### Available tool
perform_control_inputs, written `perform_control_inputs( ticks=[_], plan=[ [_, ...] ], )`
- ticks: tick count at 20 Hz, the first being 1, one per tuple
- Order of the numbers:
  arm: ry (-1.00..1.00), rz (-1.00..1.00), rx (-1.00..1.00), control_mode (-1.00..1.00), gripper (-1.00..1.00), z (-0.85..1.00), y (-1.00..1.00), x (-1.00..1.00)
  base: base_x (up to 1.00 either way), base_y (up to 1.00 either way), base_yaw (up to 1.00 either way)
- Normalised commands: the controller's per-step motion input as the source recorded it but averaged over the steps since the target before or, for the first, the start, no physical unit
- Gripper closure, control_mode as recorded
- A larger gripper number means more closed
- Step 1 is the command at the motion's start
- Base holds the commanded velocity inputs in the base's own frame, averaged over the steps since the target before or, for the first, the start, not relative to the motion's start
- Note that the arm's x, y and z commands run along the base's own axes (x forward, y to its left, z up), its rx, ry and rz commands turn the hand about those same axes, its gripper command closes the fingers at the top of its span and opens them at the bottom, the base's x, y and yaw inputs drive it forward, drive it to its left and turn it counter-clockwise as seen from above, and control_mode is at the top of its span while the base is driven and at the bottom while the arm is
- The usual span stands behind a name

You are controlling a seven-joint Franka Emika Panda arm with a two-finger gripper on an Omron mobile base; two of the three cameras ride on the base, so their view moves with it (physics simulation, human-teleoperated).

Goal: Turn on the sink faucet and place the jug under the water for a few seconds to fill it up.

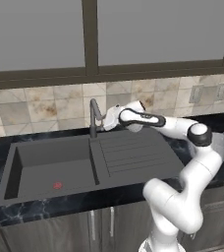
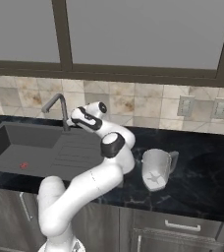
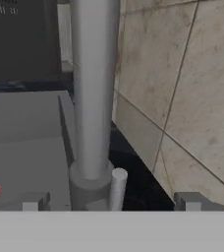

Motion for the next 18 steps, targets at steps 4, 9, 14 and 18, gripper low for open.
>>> perform_control_inputs(
  ticks=[4, 9, 14, 18],
  plan=[
    [0.00, 0.00, 0.00, -1.00, -1.00, -0.13, 0.10, 0.20, 0.00, 0.00, 0.00],
    [0.00, 0.00, 0.00, -1.00, -1.00, -0.17, 0.07, 0.16, 0.00, 0.00, 0.00],
    [0.01, 0.00, 0.00, -1.00, -1.00, -0.10, 0.14, 0.19, 0.00, 0.00, 0.00],
    [0.03, 0.00, 0.00, -1.00, -1.00, 0.00, 0.08, 0.16, 0.00, 0.00, 0.00]
  ],
)
